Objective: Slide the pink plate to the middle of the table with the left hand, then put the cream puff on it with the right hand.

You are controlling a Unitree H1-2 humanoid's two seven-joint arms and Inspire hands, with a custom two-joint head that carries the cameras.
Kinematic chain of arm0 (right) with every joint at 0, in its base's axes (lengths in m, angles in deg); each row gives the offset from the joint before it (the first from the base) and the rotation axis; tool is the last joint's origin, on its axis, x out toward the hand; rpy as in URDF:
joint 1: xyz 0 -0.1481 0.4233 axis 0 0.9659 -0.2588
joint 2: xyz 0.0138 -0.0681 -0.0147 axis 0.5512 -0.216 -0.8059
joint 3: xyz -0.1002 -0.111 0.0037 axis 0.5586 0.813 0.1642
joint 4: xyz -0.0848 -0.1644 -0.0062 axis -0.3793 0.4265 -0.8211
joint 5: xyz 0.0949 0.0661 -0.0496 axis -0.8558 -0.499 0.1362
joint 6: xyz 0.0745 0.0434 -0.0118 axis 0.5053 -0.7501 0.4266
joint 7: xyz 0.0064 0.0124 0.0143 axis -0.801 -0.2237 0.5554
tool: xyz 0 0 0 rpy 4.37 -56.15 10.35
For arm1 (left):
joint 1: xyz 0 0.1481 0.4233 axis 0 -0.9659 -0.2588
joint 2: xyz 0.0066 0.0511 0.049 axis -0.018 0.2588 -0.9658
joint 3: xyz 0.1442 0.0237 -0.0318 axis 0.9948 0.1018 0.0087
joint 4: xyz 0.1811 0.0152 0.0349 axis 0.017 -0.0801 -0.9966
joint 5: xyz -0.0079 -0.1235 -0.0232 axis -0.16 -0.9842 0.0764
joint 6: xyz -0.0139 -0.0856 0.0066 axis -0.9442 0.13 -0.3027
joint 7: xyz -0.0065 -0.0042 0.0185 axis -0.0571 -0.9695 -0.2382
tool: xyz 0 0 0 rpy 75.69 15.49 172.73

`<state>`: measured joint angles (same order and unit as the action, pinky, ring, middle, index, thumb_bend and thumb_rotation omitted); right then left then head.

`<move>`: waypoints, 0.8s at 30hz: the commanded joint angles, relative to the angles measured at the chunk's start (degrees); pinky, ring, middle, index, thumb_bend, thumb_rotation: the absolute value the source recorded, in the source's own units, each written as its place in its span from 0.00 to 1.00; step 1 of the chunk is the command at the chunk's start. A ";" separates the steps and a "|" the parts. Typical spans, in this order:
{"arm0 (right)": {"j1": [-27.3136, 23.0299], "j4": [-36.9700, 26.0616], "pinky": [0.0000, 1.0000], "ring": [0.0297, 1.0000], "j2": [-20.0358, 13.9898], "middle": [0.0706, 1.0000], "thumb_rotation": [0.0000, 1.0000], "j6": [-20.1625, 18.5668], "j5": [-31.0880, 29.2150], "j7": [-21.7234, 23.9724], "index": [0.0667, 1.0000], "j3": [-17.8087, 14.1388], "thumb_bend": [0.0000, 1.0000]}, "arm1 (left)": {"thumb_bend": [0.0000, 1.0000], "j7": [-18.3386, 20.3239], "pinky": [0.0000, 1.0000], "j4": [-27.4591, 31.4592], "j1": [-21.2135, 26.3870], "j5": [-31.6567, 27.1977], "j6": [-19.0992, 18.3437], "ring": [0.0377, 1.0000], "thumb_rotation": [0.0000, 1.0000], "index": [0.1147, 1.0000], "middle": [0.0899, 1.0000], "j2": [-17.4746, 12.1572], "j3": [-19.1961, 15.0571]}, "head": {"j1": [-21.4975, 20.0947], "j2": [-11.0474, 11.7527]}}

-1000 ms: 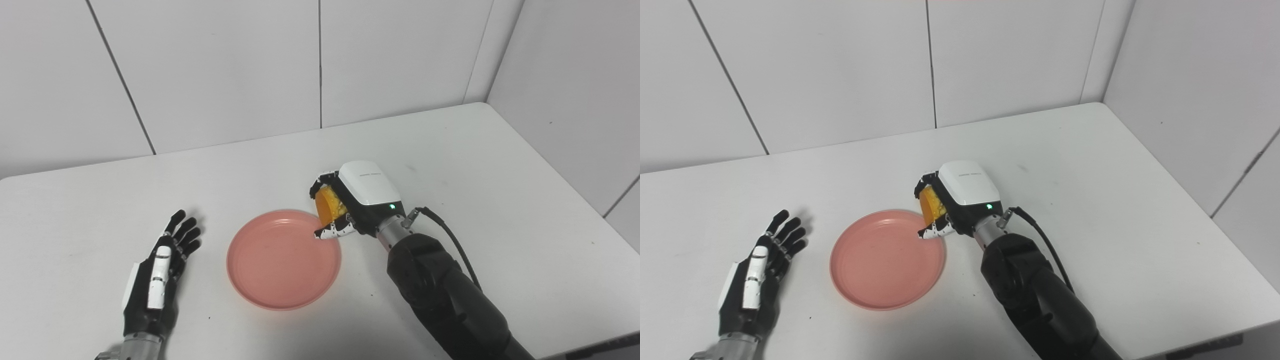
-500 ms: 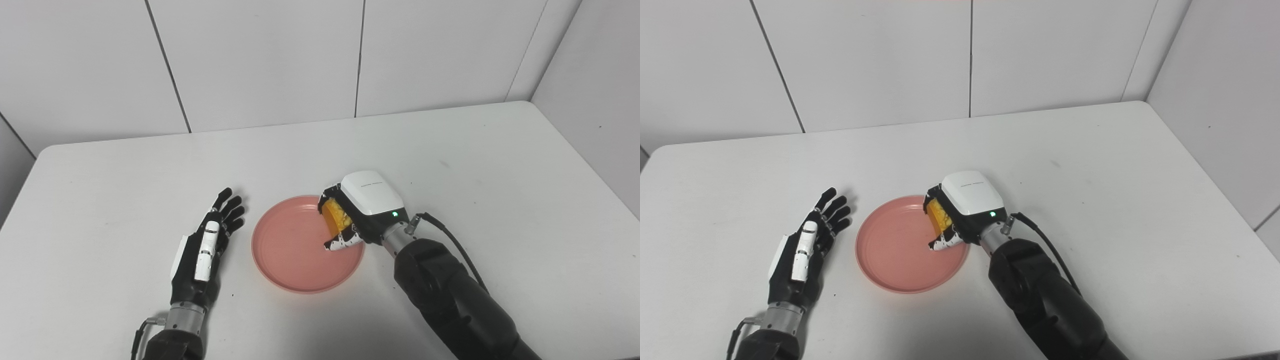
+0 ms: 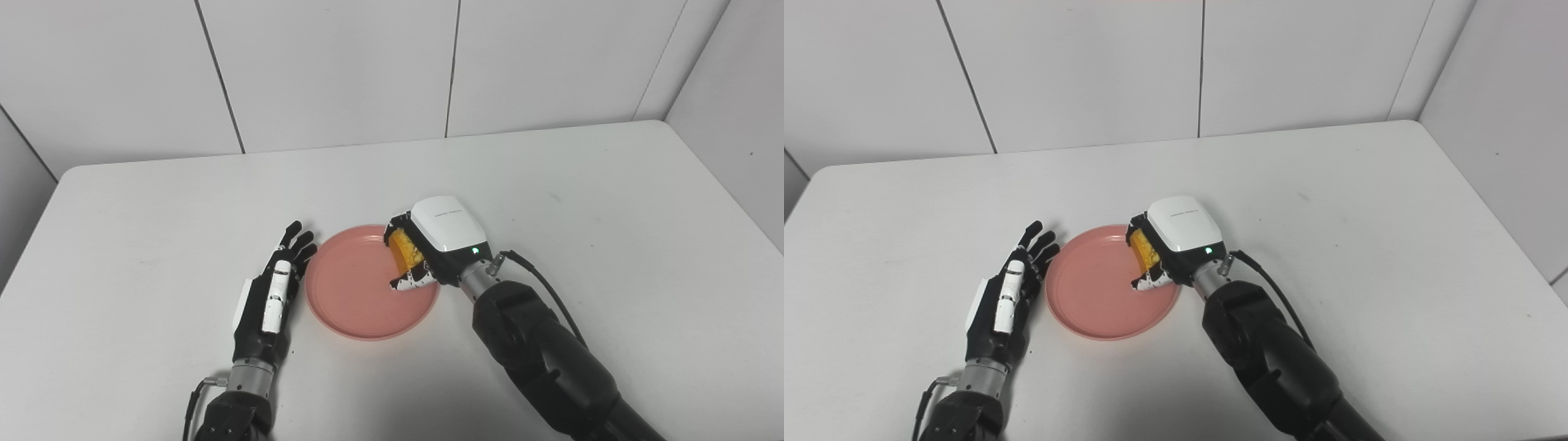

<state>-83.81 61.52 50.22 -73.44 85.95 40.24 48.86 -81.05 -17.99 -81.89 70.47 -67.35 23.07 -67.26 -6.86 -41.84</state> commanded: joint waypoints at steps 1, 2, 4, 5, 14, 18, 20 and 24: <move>-1.17 1.52 0.20 0.27 0.33 0.44 0.00 1.84 0.76 0.43 0.45 1.04 0.53 | 0.39 0.18 0.89 -2.79 -4.39 -0.17 -0.02 0.90 1.00 0.90 0.91 0.97 1.08 | 0.10 -0.03; -1.25 1.74 0.22 0.29 0.28 0.43 0.00 1.67 1.05 0.68 0.46 1.36 0.53 | 0.39 0.17 0.89 -2.90 -4.36 -0.19 0.11 0.90 1.00 0.90 0.90 0.93 1.10 | 0.15 -0.04; -1.30 1.82 0.25 0.34 0.22 0.40 0.01 1.36 1.43 1.12 0.49 1.84 0.53 | 0.39 0.19 0.89 -3.12 -4.29 -0.22 0.33 0.90 1.00 0.90 0.90 0.87 1.13 | 0.15 -0.04; -1.30 1.77 0.28 0.38 0.21 0.46 0.08 1.20 1.54 1.31 0.47 2.02 0.52 | 0.39 0.21 0.89 -3.22 -4.25 -0.24 0.41 0.90 1.00 0.90 0.90 0.83 1.13 | 0.15 -0.04; -1.45 0.22 0.51 0.68 0.54 0.79 0.47 0.45 4.54 4.58 0.82 3.54 0.88 | 0.39 -0.17 0.89 -3.22 -4.24 -0.29 0.32 0.90 1.00 0.89 0.90 0.98 1.22 | 0.40 0.07; -1.80 -0.62 0.67 0.77 1.03 0.86 0.53 0.67 6.34 5.59 0.88 4.07 0.91 | 0.38 -0.23 0.89 -3.61 -4.15 -0.47 0.88 0.90 1.00 0.89 0.90 1.19 1.19 | 0.83 0.11; -2.06 -1.01 0.73 0.82 1.16 0.90 0.57 0.72 7.11 6.67 0.91 4.36 0.93 | 0.38 -0.27 0.89 -3.61 -4.17 -0.67 1.00 0.90 1.00 0.89 0.90 1.38 1.11 | 0.94 0.13; -2.75 -1.78 0.78 0.87 1.10 0.93 0.64 0.97 8.71 9.74 0.96 5.09 0.94 | 0.37 -0.51 0.90 -3.70 -4.14 -0.59 1.26 0.91 1.00 0.89 0.90 1.51 1.14 | 1.12 0.14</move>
<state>-85.02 60.70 50.44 -73.24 94.73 47.85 52.96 -82.15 -17.93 -81.98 70.43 -67.26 23.27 -67.19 -5.80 -41.66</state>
